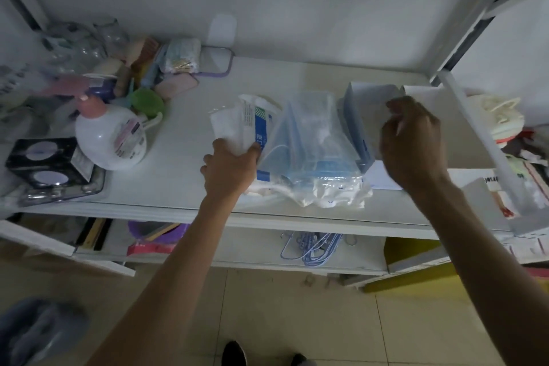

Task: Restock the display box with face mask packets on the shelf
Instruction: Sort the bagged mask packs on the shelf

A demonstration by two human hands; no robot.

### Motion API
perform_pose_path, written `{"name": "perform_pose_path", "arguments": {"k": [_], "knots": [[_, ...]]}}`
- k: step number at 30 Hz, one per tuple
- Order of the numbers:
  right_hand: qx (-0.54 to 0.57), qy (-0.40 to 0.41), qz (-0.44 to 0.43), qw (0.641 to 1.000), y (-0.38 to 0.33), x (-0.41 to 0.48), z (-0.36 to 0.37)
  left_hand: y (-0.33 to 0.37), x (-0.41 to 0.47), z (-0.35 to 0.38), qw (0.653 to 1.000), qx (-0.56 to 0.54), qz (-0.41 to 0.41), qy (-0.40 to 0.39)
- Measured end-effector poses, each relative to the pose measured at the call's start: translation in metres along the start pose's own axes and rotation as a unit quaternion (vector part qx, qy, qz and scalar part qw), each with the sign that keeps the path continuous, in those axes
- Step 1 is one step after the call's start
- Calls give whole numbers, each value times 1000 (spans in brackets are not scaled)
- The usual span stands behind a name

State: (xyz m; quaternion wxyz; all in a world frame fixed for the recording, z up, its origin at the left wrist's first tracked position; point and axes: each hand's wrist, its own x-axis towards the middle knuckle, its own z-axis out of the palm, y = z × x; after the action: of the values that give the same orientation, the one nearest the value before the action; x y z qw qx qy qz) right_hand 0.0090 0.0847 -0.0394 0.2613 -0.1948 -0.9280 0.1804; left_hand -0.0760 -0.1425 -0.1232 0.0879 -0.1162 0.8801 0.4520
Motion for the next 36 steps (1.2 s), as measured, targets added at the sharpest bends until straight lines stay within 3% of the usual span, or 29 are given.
{"name": "perform_pose_path", "arguments": {"k": [2, 4, 7, 10, 15, 17, 19, 21, 24, 28, 33, 36], "knots": [[72, -40, -65, 994, -34, -11, 9, -1, -2, -9, 1000, -6, 10, 1], [118, -155, -119, 974, -63, -19, 25, -2, -4, -17, 999, 17, 35, 5], [52, -307, -218, 925, -74, -26, 60, -3, -5, -25, 997, 35, 70, 5], [-50, -323, -239, 914, -57, -23, 75, -10, 0, -29, 997, 30, 78, -8], [-58, -313, -223, 921, -56, -22, 72, -24, 4, -34, 997, -16, 72, -7], [-17, -291, -189, 938, -73, -18, 80, -29, 4, -34, 997, -68, 42, -11], [71, -304, -86, 946, -94, -12, 85, -34, 6, -36, 991, -132, 4, -24], [142, -347, 28, 927, -111, -6, 90, -36, 8, -36, 984, -170, -18, -44], [177, -353, 122, 911, -120, 1, 97, -30, 10, -37, 987, -151, -14, -57], [300, -375, 234, 845, -120, 9, 93, -23, 13, -41, 979, -174, -65, -80], [413, -264, 304, 817, -106, 24, 65, -24, 19, -43, 987, -145, 4, -71], [457, -188, 332, 804, -92, 36, 49, -22, 24, -40, 983, -158, 1, -95]]}}
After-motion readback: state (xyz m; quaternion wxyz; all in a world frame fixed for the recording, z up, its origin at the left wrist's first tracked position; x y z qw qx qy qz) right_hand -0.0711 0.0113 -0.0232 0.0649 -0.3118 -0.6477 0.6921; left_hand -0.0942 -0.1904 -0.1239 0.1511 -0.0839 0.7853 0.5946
